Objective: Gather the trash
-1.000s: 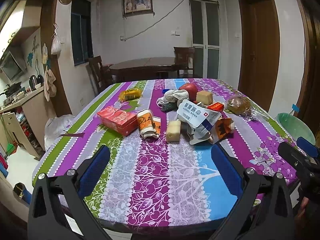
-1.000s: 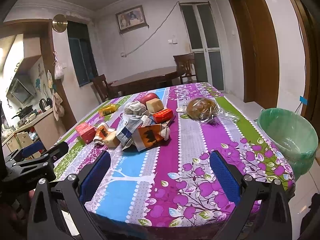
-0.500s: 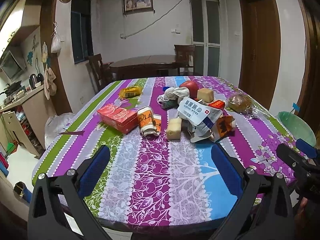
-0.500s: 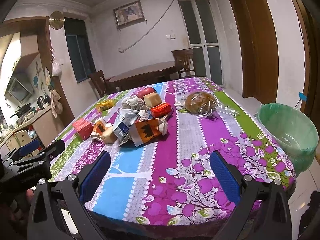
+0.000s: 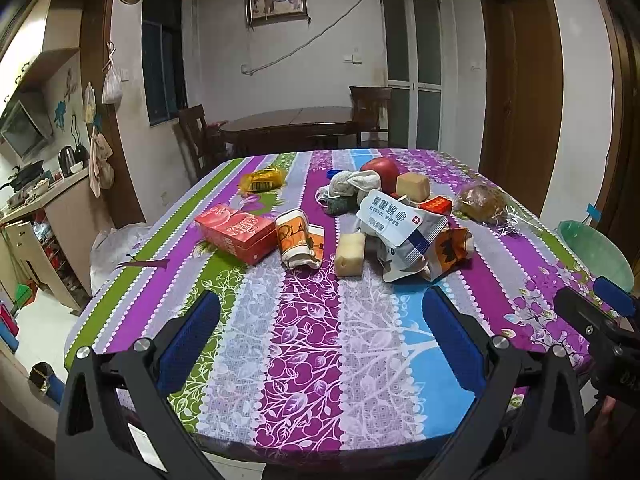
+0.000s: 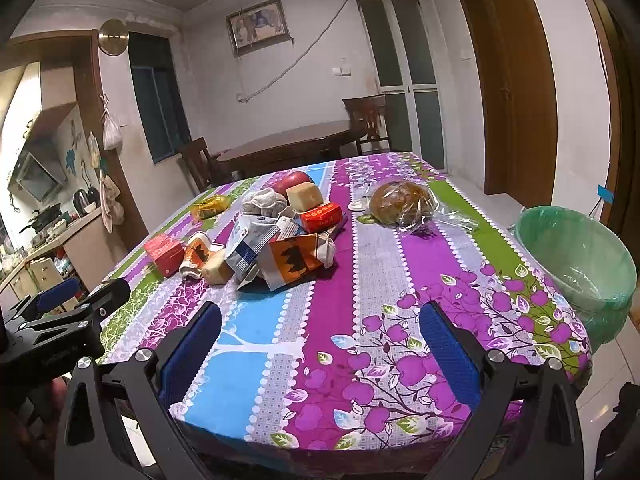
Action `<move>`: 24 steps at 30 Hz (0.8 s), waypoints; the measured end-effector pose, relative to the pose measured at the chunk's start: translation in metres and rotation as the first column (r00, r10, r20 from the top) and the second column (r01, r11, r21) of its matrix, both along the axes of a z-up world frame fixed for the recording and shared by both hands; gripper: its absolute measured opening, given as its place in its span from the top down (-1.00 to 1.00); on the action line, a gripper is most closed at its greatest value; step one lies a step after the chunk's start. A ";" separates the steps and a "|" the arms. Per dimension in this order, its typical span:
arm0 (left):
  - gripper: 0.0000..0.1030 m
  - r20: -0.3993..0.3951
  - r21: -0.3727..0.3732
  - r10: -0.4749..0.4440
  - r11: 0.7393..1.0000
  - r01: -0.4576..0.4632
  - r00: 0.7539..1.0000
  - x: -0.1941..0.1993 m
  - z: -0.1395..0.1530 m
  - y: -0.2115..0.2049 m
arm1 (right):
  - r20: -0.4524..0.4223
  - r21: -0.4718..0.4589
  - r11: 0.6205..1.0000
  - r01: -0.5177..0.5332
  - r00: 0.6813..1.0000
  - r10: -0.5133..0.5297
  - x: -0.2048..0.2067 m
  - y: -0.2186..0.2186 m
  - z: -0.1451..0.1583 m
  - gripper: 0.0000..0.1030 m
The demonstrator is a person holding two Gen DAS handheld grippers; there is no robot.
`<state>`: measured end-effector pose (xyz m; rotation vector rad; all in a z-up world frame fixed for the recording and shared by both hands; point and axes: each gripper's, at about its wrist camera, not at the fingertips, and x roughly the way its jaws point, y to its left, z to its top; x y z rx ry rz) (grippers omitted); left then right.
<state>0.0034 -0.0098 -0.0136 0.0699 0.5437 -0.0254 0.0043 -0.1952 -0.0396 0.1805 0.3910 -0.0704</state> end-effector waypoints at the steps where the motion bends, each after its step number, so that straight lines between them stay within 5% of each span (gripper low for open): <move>1: -0.90 0.000 0.000 0.000 1.000 0.000 1.000 0.000 0.000 0.000 | -0.001 0.000 1.000 0.000 1.000 0.000 0.000 0.000 0.000 -0.93; 15: -0.90 -0.028 -0.031 0.070 0.997 -0.071 0.997 0.021 -0.006 0.019 | -0.012 -0.055 0.999 -0.001 1.000 0.001 0.027 0.001 0.006 -0.93; 24: -0.90 -0.065 -0.082 0.107 0.990 -0.112 0.992 0.046 -0.013 0.059 | -0.054 -0.214 0.973 -0.088 0.995 0.078 0.085 0.020 0.011 -0.93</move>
